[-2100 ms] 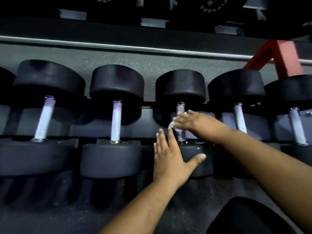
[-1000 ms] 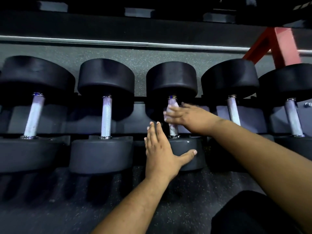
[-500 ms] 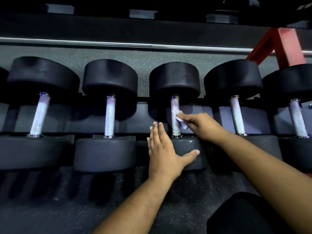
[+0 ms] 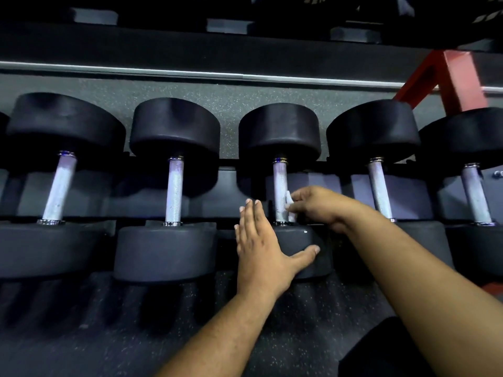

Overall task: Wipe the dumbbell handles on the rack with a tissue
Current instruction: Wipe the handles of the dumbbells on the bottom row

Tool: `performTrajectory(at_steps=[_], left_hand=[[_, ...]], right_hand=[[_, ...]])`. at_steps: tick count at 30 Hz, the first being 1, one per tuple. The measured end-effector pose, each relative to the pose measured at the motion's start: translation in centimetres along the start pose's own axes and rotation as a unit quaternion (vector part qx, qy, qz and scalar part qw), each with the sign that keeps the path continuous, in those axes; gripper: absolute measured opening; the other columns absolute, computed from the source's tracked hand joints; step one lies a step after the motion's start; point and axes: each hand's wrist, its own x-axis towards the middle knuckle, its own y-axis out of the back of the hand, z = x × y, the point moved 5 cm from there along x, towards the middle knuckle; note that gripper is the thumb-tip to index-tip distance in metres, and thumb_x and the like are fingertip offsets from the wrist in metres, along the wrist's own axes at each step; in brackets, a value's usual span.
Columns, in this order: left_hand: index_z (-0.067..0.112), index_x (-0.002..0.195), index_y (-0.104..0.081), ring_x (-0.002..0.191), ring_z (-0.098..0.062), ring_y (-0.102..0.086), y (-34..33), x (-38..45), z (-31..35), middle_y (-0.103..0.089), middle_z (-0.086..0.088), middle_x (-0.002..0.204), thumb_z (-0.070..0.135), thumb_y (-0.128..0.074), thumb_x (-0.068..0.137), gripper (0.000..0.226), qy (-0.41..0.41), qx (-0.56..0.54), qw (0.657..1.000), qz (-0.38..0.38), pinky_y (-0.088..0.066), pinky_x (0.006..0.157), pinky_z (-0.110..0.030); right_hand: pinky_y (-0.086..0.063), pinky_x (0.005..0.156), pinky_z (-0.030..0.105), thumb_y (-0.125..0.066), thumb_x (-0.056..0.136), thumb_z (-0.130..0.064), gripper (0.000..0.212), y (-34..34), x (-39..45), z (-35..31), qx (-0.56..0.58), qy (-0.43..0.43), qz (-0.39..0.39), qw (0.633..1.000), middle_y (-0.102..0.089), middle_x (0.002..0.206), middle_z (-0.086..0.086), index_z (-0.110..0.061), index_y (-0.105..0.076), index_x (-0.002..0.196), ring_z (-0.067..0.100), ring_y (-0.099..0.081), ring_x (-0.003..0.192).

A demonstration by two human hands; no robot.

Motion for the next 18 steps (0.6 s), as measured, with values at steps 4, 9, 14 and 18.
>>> performTrajectory(at_steps=[4, 9, 14, 18], left_hand=[[0.014, 0.160, 0.011, 0.154, -0.013, 0.018, 0.0, -0.1, 0.1, 0.014, 0.000, 0.169, 0.088, -0.051, 0.062, 0.137, -0.006, 0.003, 1.000, 0.004, 0.003, 0.127, -0.039], [0.015, 0.160, 0.011, 0.153, -0.012, 0.019, 0.2, -0.1, 0.1, 0.014, 0.001, 0.169, 0.089, -0.050, 0.061, 0.138, 0.000, -0.005, 1.000, 0.010, 0.001, 0.127, -0.039], [0.017, 0.160, 0.011, 0.153, -0.010, 0.020, 0.0, 0.0, 0.0, 0.013, 0.003, 0.169, 0.090, -0.049, 0.062, 0.136, -0.013, 0.005, 1.000, 0.014, 0.003, 0.127, -0.037], [0.015, 0.160, 0.006, 0.154, -0.010, 0.016, -0.1, 0.0, 0.0, 0.008, 0.001, 0.170, 0.088, -0.052, 0.063, 0.135, -0.021, 0.002, 1.000, 0.023, 0.003, 0.126, -0.035]], right_hand=[[-0.046, 0.077, 0.036, -0.060, 0.093, -0.006, 0.003, -0.4, 1.3, -2.9, 0.282, 0.074, 0.069, 0.954, -0.060, 0.085, 0.015, -0.008, -0.059, 0.096, 0.023, -0.059, 0.077], [-0.051, 0.083, 0.031, -0.064, 0.092, -0.014, 0.002, 0.2, 0.9, -1.3, 0.295, -0.047, -0.034, 0.954, -0.068, 0.088, 0.001, -0.015, -0.063, 0.094, 0.013, -0.063, 0.071], [-0.055, 0.076, 0.032, -0.062, 0.094, -0.013, 0.005, 0.5, 2.3, -3.4, 0.407, -0.004, 0.046, 0.912, -0.066, 0.076, 0.004, -0.011, -0.066, 0.092, 0.017, -0.063, 0.069], [-0.058, 0.059, 0.029, -0.061, 0.094, -0.011, 0.004, -1.6, 3.5, -3.9, 0.390, -0.011, 0.037, 0.920, -0.063, 0.079, 0.010, -0.009, -0.064, 0.093, 0.022, -0.062, 0.067]])
